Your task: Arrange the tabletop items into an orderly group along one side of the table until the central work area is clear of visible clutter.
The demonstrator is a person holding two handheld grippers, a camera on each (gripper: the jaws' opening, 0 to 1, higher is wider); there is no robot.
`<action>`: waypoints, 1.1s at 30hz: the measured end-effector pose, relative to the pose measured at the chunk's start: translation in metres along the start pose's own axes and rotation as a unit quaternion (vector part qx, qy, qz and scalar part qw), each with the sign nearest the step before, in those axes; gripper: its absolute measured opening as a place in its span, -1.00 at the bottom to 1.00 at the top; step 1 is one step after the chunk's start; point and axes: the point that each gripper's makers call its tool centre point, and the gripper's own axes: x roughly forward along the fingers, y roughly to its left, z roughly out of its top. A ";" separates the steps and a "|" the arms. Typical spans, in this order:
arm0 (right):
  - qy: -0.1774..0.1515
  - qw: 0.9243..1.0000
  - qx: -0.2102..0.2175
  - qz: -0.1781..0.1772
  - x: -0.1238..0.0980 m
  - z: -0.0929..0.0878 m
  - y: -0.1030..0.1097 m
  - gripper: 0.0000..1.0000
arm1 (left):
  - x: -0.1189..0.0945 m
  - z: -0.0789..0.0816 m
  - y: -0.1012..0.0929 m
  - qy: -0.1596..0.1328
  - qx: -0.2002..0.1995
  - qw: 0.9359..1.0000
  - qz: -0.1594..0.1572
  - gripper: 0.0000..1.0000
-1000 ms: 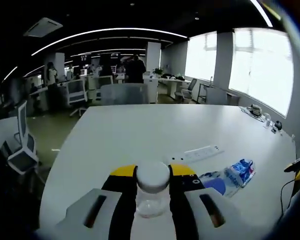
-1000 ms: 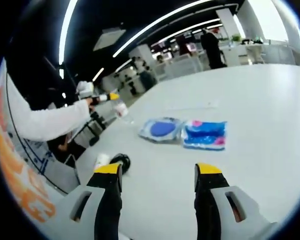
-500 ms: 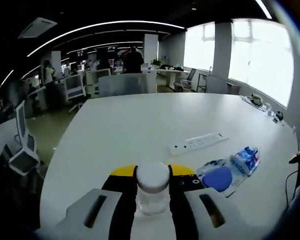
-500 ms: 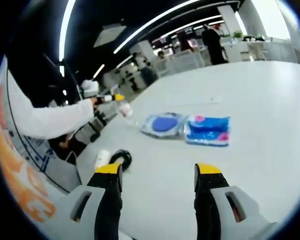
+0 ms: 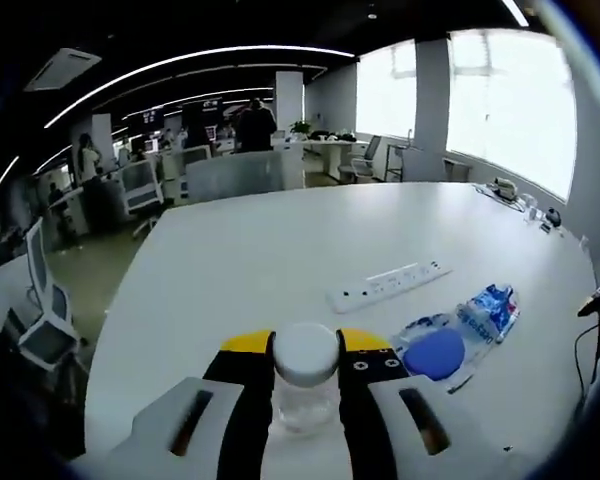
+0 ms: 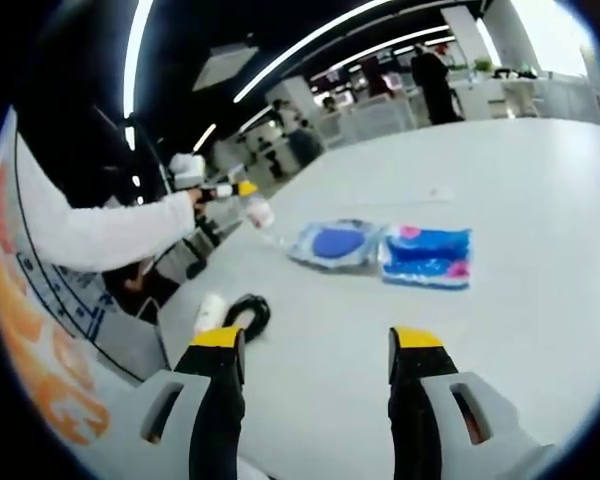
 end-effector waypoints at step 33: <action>-0.018 1.000 0.011 0.023 -0.002 0.005 0.010 0.14 | -0.065 0.013 -0.015 -0.017 -0.078 0.997 0.019 0.74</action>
